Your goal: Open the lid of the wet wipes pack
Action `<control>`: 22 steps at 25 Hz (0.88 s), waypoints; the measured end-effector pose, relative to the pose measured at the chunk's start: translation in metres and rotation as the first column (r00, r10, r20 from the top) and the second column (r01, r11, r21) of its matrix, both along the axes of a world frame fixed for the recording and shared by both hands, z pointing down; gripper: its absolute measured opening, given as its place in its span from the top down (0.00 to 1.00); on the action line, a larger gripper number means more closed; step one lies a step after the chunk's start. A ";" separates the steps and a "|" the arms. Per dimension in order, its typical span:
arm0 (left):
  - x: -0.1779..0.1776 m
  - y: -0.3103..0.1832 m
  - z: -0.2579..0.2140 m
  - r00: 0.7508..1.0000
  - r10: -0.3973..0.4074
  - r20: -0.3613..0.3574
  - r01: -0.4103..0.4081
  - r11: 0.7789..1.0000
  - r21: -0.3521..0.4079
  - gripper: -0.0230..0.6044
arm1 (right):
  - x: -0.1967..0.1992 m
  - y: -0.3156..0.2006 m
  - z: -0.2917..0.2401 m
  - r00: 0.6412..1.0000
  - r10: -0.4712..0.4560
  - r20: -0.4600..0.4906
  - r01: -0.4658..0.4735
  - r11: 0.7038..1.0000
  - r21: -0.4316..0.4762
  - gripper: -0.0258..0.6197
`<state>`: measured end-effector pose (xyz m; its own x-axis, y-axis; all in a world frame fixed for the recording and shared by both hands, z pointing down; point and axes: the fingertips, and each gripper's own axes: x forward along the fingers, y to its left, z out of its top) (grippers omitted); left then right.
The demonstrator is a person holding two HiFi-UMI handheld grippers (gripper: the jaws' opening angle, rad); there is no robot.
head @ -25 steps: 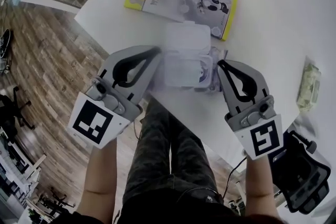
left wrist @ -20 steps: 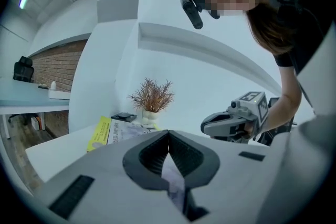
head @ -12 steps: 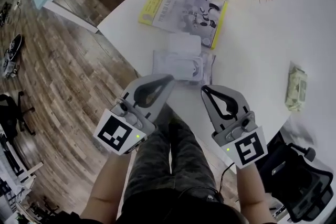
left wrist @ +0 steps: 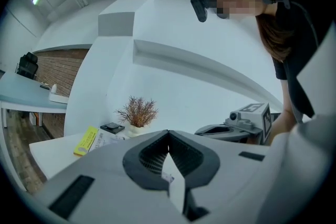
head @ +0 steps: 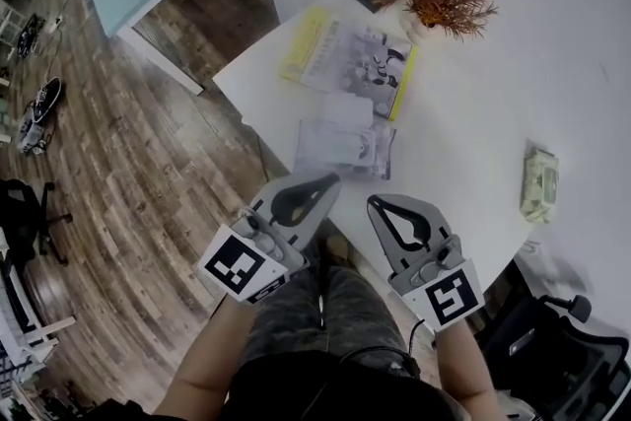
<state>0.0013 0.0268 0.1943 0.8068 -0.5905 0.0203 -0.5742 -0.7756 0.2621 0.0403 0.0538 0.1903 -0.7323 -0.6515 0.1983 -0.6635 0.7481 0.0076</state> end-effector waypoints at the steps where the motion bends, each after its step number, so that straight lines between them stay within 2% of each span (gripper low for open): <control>1: 0.000 0.002 -0.003 1.000 -0.002 -0.005 0.002 1.000 0.001 0.94 | 0.000 0.002 -0.003 1.000 -0.003 0.003 0.003 1.000 0.005 0.93; 9: 0.004 0.027 -0.019 0.999 0.008 -0.038 -0.008 1.000 -0.008 0.94 | -0.006 0.021 -0.024 0.999 -0.037 0.033 0.036 0.999 0.037 0.93; 22: 0.014 0.055 -0.027 0.999 0.030 -0.038 -0.031 1.000 -0.007 0.94 | -0.013 0.045 -0.039 0.995 -0.083 0.058 0.080 0.995 0.059 0.93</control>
<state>0.0151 0.0820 0.1678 0.8247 -0.5655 -0.0065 -0.5398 -0.7905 0.2892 0.0278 0.0989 0.1518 -0.7929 -0.5980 0.1166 -0.6009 0.7992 0.0127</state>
